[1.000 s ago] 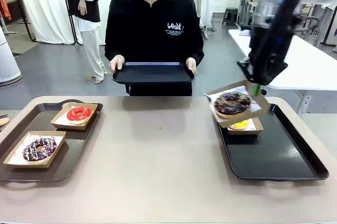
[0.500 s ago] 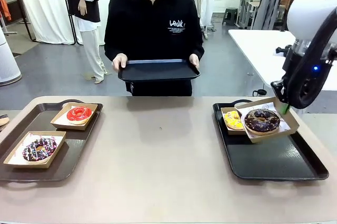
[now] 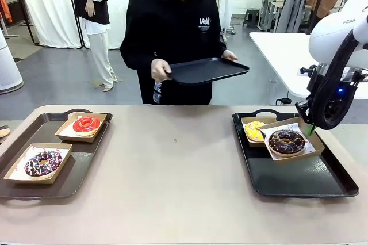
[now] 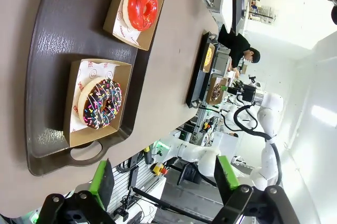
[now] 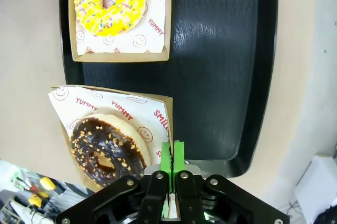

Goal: Individually package the donuts and arrange them on the tray.
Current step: Place the picked Paper togo box on the Handle tray.

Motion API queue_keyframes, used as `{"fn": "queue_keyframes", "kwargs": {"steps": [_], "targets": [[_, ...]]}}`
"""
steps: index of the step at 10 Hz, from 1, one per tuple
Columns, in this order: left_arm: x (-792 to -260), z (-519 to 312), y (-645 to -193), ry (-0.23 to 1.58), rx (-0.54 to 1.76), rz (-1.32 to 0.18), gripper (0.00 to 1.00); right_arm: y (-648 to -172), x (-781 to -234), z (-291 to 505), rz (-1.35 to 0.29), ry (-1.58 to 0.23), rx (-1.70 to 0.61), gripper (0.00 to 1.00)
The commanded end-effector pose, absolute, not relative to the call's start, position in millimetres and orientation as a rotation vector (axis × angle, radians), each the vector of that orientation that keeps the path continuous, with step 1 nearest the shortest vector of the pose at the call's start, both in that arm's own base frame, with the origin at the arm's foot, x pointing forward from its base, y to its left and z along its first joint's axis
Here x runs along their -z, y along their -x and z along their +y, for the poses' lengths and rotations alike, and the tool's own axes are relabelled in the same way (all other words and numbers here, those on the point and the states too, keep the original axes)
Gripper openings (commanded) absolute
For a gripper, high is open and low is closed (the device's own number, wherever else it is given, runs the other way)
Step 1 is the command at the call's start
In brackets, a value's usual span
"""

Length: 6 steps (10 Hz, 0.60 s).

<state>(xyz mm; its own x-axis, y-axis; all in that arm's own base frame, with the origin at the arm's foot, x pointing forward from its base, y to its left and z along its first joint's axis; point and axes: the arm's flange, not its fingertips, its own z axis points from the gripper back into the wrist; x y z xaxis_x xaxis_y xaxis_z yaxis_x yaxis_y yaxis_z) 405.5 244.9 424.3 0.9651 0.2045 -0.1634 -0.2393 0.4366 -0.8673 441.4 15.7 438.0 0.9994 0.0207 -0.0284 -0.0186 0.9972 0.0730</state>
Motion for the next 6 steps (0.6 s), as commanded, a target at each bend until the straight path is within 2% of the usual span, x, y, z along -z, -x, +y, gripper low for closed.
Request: {"fn": "queue_keyframes", "kwargs": {"steps": [1, 6], "targets": [[-425.6, 246.2, -404.6, 1.085, -0.274, 0.029, 1.00, -438.7, -445.5, 15.6, 0.017, -0.073, -0.020, 0.01], [-425.6, 246.2, -404.6, 1.085, -0.274, 0.029, 1.00, -438.7, -445.5, 15.6, 0.017, -0.073, -0.020, 0.01]]}}
